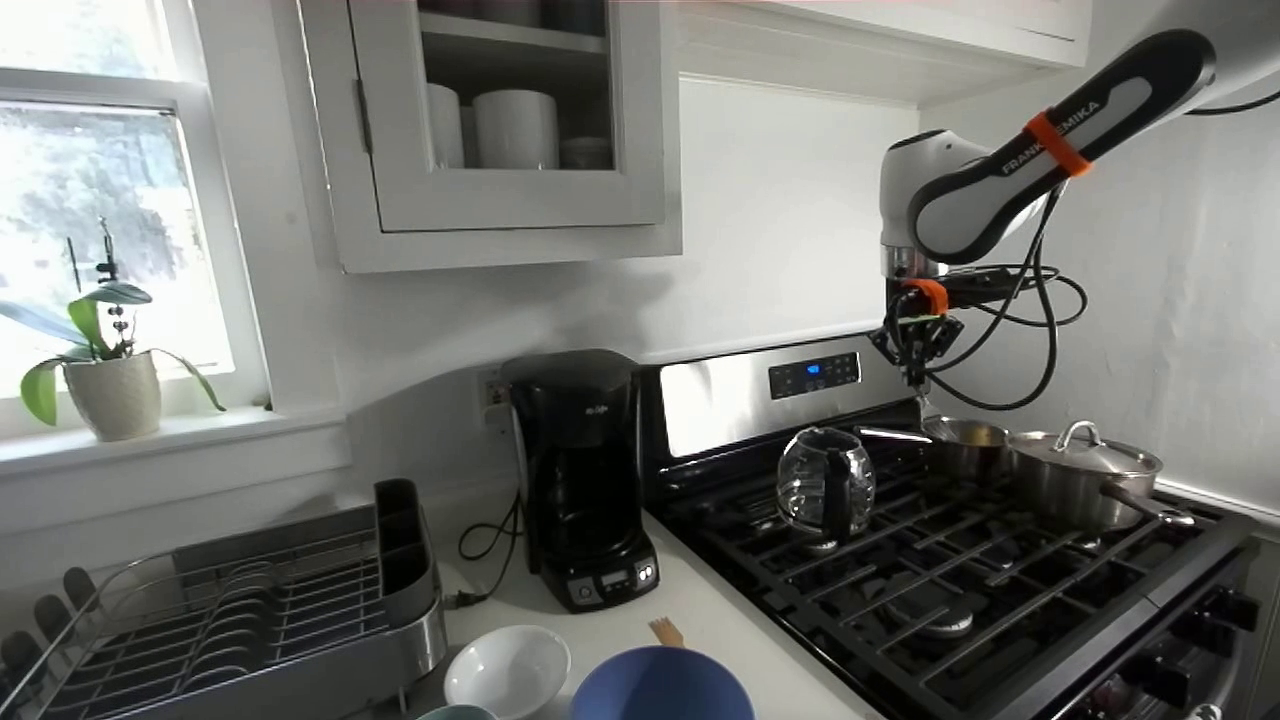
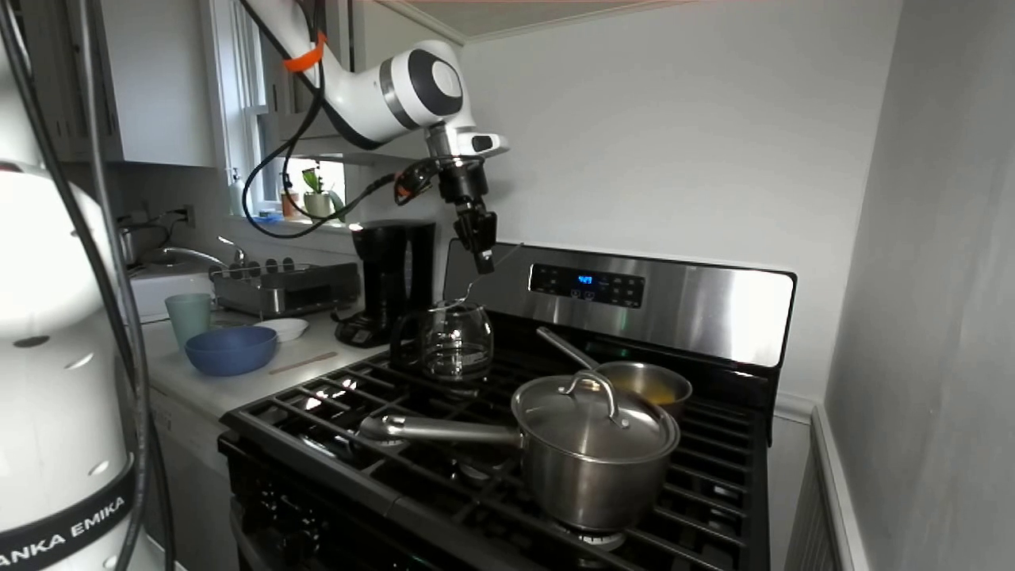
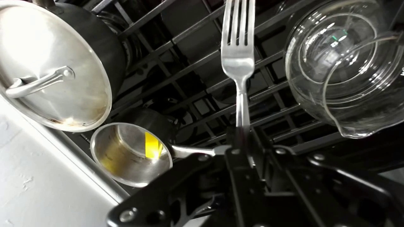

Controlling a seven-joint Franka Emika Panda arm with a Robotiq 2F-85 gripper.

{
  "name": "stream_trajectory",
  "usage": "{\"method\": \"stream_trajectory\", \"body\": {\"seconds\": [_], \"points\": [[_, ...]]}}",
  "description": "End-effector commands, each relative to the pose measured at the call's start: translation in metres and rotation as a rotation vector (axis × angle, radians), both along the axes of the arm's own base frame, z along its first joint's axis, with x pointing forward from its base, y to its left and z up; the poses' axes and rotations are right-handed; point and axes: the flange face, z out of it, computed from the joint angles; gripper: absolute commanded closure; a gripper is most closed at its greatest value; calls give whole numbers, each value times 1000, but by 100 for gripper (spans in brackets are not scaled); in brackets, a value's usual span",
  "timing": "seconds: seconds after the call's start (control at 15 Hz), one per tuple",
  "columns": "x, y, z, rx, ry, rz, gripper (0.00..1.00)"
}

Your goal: Pick up the fork on the counter and use it to stir the contents of the pot on the top right stove plate

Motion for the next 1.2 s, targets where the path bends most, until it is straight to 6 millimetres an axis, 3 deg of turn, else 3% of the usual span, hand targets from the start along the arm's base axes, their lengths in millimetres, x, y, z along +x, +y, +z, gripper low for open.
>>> {"method": "stream_trajectory", "body": {"seconds": [0.0,0.4,0.6,0.8,1.07,1.13], "points": [[4,22,-5,-4,12,64,97],[-21,198,-25,107,98,405,97],[-33,266,-47,172,155,559,97],[-39,304,-82,272,253,648,97],[-27,324,-130,381,374,674,97],[-45,315,-115,321,330,660,86]]}}
